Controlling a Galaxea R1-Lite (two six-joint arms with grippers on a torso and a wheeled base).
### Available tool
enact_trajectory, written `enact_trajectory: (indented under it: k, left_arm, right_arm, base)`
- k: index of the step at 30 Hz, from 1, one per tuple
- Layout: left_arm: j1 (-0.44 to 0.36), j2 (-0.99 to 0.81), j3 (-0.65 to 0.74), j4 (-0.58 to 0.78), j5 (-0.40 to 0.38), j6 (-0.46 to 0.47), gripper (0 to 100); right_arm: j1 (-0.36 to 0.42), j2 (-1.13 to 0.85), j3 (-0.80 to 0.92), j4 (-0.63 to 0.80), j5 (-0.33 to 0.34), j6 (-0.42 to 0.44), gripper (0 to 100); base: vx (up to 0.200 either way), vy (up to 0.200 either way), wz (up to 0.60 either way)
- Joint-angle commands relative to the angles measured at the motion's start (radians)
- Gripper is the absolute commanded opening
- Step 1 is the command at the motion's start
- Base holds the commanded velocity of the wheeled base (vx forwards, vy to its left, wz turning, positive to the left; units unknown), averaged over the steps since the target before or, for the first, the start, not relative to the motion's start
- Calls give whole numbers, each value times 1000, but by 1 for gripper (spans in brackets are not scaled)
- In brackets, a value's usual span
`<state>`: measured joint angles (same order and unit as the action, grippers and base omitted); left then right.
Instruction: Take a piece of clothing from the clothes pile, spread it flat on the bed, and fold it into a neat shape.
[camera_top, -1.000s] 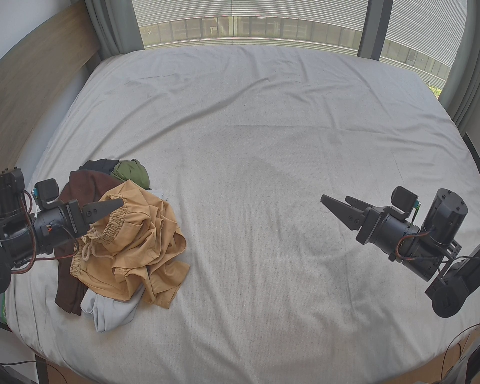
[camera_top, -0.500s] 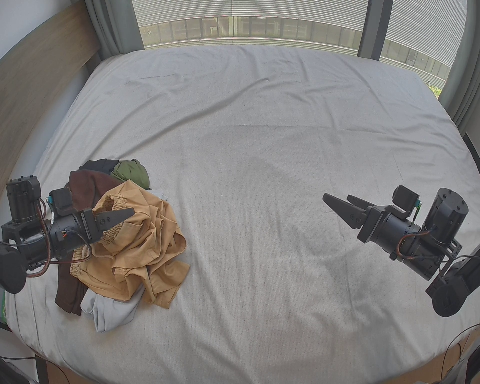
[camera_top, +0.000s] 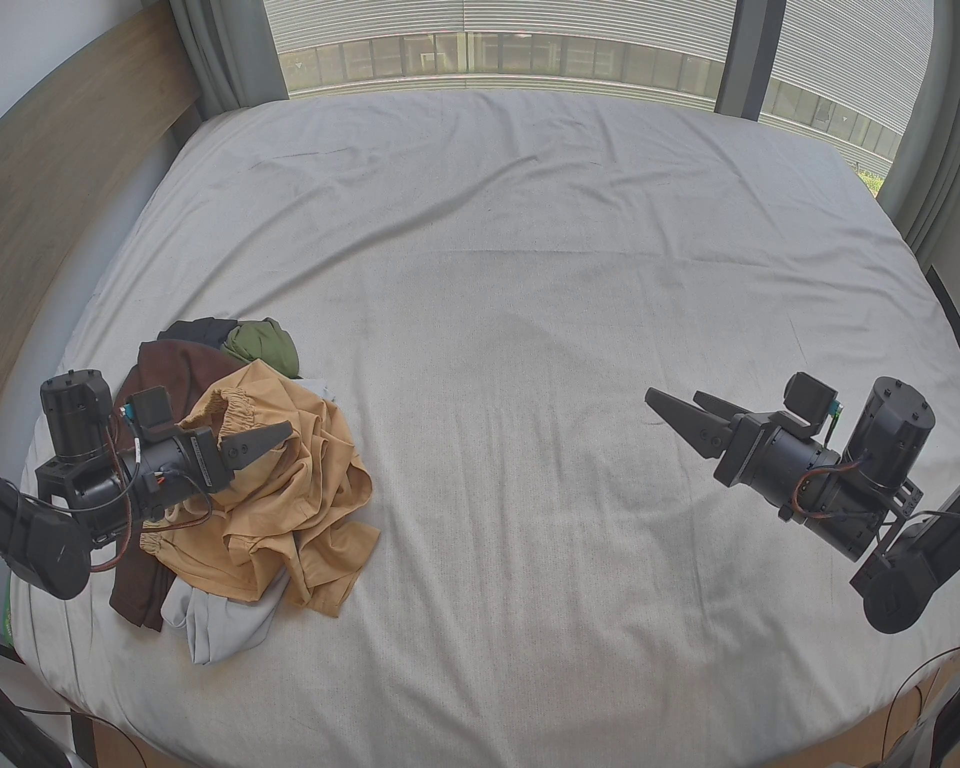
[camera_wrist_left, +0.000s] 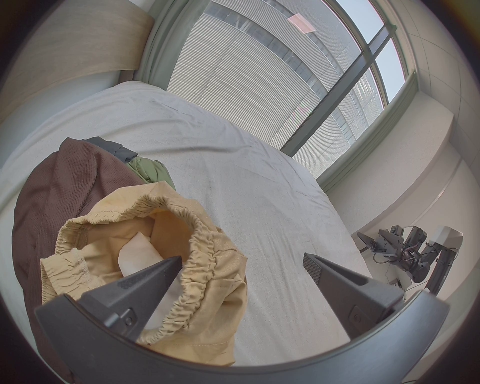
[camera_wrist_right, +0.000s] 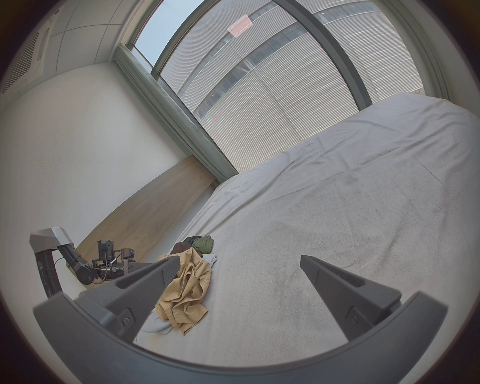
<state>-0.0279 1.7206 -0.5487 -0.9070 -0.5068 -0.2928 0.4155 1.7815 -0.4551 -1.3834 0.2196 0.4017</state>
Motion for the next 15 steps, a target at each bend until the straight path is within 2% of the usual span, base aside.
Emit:
enact_trajectory:
  k: [1,6,7,15]
  left_arm:
    - [-7,34,7,-13,2,1,100]
    - [-6,33,10,-20,2,1,100]
    - [-6,33,9,-21,4,1,0]
    - [-6,34,9,-26,4,1,0]
  right_arm:
    - [0,-1,3,0,1,0,100]
    - [0,-1,4,0,1,0,100]
    - [0,-1,4,0,1,0,100]
    - [2,-1,6,0,1,0,100]
  base:
    - [0,0,0]
    - [0,0,0]
    - [0,0,0]
    - [0,0,0]
